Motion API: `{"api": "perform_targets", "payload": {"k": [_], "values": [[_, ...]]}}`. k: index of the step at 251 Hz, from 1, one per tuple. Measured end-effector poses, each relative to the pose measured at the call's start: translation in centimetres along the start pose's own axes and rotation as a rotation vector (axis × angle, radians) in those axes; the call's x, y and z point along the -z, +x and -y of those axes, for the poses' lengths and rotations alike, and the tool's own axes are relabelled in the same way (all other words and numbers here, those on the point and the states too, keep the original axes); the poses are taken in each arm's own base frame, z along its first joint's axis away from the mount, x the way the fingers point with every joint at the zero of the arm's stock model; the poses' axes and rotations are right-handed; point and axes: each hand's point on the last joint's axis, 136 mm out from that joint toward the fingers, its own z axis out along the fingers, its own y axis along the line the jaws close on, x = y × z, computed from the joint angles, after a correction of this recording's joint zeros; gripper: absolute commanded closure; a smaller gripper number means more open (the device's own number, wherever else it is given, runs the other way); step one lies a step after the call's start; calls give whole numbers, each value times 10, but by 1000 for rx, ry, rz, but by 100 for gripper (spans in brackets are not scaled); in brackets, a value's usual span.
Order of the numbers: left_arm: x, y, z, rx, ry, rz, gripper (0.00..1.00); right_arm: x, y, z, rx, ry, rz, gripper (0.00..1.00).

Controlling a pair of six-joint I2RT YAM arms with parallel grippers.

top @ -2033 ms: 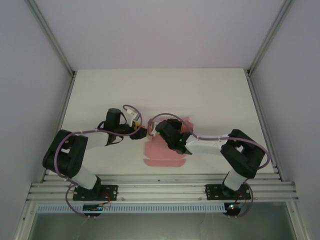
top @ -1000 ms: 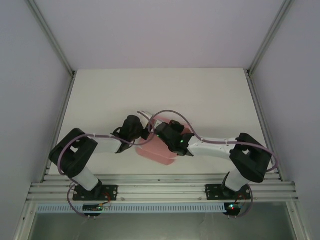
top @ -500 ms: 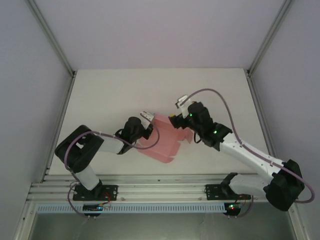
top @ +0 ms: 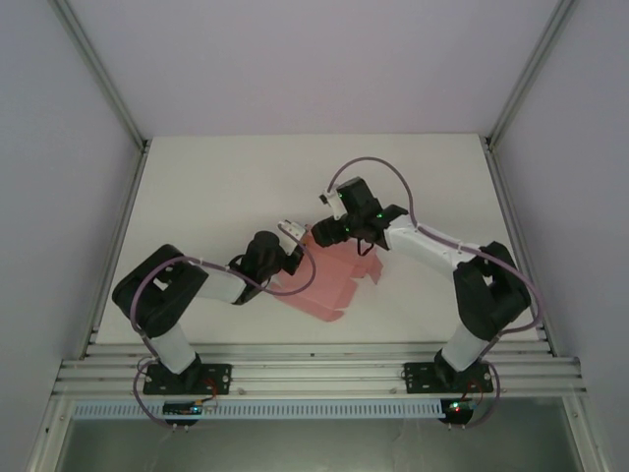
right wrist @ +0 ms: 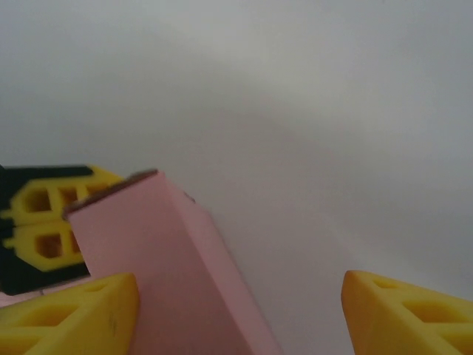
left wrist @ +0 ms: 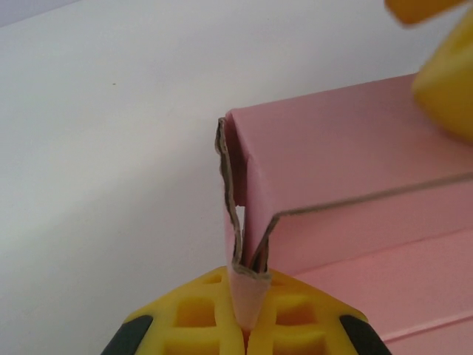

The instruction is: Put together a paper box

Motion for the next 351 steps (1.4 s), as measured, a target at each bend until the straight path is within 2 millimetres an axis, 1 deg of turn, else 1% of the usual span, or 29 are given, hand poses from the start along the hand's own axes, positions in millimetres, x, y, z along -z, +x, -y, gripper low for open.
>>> {"api": "perform_targets", "payload": {"k": [27, 61, 76, 87, 93, 109, 127, 135, 141, 143, 173, 198, 216, 228, 234, 245, 256, 259, 279, 295, 315, 330, 341, 351], "values": [[-1, 1, 0, 4, 1, 0, 87, -2, 0, -3, 4, -16, -4, 28], [-2, 3, 0, 4, 1, -10, 82, -10, 7, -9, 11, -25, -32, 32], [-4, 6, 0, 7, -2, -21, 81, -12, 10, -12, 16, -32, -40, 33], [-5, 8, -1, 9, -5, -29, 75, -12, 11, -15, 18, -38, -44, 33], [-5, 9, -1, 11, -7, -33, 74, -12, 12, -15, 19, -39, -46, 34], [-9, 9, -3, 12, -17, -38, 79, -13, 12, -17, 14, -44, -46, 35], [-14, 8, -4, 13, -25, -38, 80, -13, 11, -18, 3, -48, -45, 36], [-16, 7, -4, 14, -27, -37, 89, -13, 11, -18, -4, -48, -44, 36], [-18, 7, -4, 18, -27, -36, 99, -13, 11, -18, -6, -47, -43, 36], [-18, 7, -4, 18, -27, -35, 100, -13, 11, -17, -8, -47, -42, 36], [-23, 4, -6, 34, -40, -24, 100, -13, 9, -14, -26, -39, -36, 35], [-23, 3, -9, 39, -72, -19, 100, -14, 9, -13, -36, -33, -36, 35], [-23, 4, -12, 45, -100, -22, 100, -14, 9, -11, -45, -24, -35, 31], [-23, 4, -13, 50, -114, -22, 100, -13, 8, -9, -50, -14, -33, 27], [-22, 4, -13, 55, -118, -22, 100, -13, 8, -9, -57, -10, -31, 21], [-22, 4, -14, 63, -122, -20, 100, -12, 8, -6, -62, 9, -27, 14], [-21, 5, -14, 67, -121, -15, 100, -10, 7, -3, -69, 22, -22, 2], [-20, 4, -14, 69, -120, -12, 100, -9, 7, -3, -76, 26, -20, 1], [-10, 5, -13, 72, -121, -8, 100, 1, 8, 1, -81, 58, -13, 1], [-2, 1, -14, 76, -125, -11, 100, 16, 10, 4, -79, 90, -5, 2], [9, -15, -18, 99, -143, 10, 100, 43, 7, 10, -81, 132, 33, 1], [18, -27, -23, 121, -163, 30, 100, 67, 3, 14, -81, 164, 82, 1], [23, -33, -27, 135, -183, 41, 100, 85, 3, 17, -84, 182, 118, 1], [27, -36, -30, 146, -203, 47, 100, 97, 5, 19, -86, 193, 138, 1]]}}
